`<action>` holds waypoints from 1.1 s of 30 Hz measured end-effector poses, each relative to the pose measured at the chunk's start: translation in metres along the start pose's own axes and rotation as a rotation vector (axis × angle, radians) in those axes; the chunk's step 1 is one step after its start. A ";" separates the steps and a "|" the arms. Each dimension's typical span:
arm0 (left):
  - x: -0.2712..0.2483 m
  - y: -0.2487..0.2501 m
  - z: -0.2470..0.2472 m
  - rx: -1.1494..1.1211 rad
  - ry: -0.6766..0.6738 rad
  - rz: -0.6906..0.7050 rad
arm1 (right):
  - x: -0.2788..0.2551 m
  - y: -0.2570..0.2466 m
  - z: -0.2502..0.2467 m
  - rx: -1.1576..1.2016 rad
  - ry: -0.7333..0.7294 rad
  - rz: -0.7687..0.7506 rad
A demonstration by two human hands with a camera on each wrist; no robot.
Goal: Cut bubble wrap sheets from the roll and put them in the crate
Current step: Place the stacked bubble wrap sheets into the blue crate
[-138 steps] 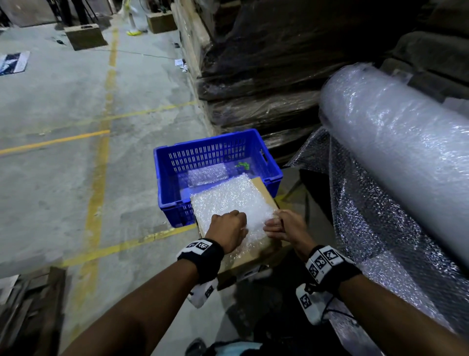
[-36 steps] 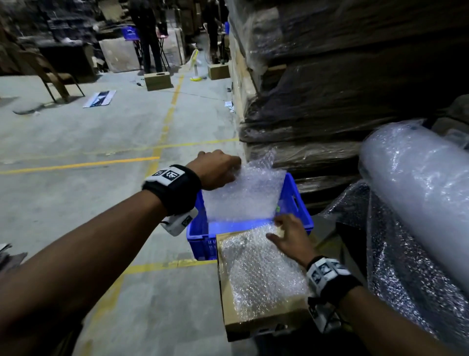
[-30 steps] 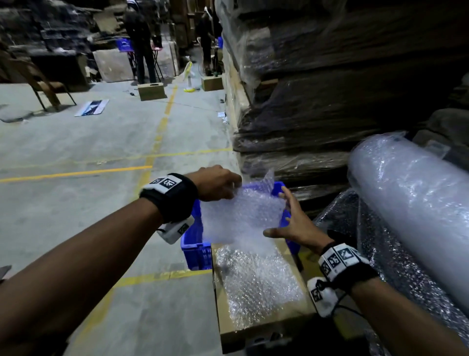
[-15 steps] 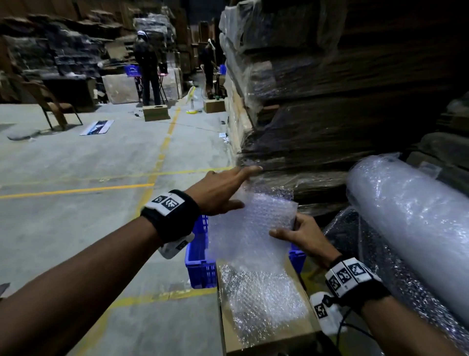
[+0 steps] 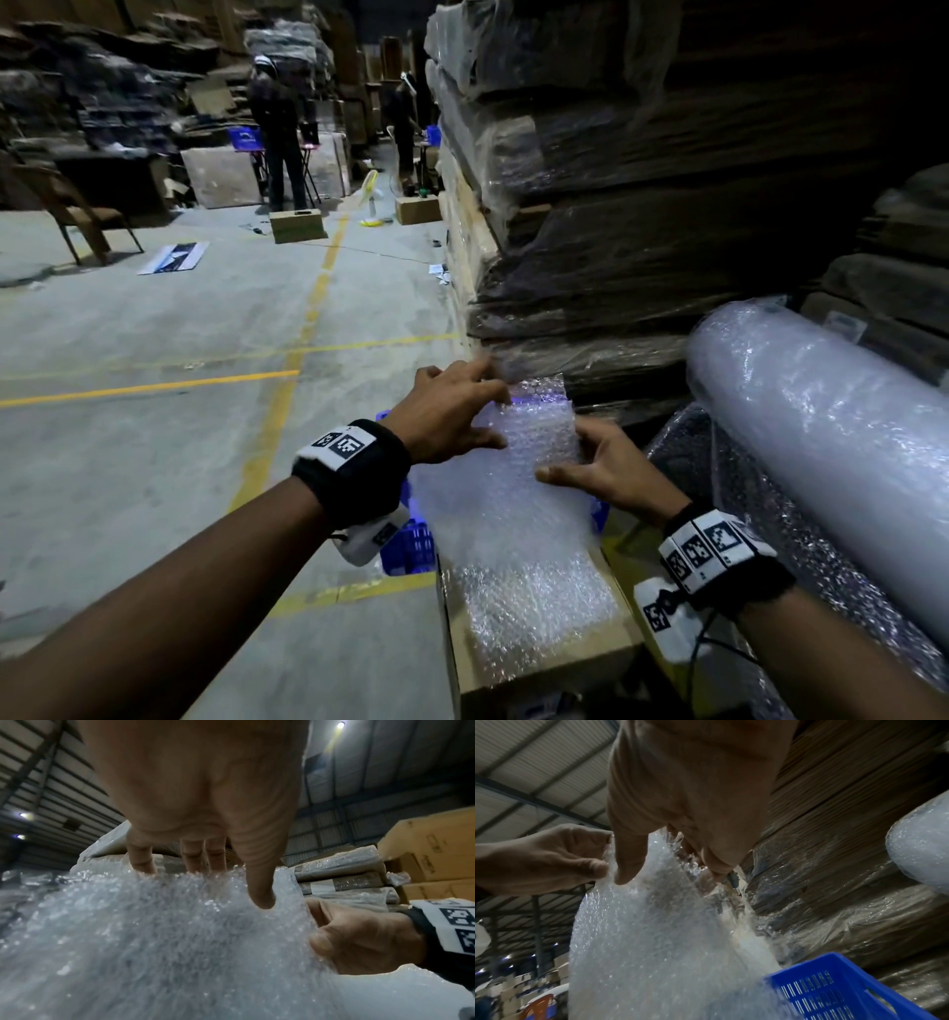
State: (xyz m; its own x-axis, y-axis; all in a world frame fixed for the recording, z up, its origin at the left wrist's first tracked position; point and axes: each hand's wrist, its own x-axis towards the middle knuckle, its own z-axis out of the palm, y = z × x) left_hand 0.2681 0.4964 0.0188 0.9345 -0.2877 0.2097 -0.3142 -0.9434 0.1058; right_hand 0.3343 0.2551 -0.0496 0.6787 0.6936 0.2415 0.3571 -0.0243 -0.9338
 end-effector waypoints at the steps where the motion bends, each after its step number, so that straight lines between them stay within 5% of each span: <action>1: -0.001 0.001 0.001 -0.039 -0.004 -0.017 | -0.002 0.000 0.000 -0.012 -0.010 -0.005; 9: -0.023 0.011 0.030 -0.083 0.001 0.076 | -0.006 -0.013 0.004 0.330 0.188 0.255; 18: -0.038 0.028 0.049 -0.215 0.059 0.081 | -0.021 0.002 0.012 0.221 0.341 0.274; 28: -0.060 0.026 0.053 -0.314 0.165 0.082 | -0.034 0.031 -0.028 0.001 0.743 0.273; 33: -0.060 0.031 0.055 -0.334 0.168 0.069 | -0.045 0.002 -0.007 -0.049 0.487 0.195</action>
State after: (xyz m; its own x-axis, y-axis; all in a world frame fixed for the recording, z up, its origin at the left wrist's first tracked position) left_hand 0.2115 0.4759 -0.0444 0.8776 -0.2913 0.3808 -0.4384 -0.8090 0.3915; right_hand 0.3087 0.2190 -0.0609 0.9510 0.2583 0.1697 0.2156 -0.1610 -0.9631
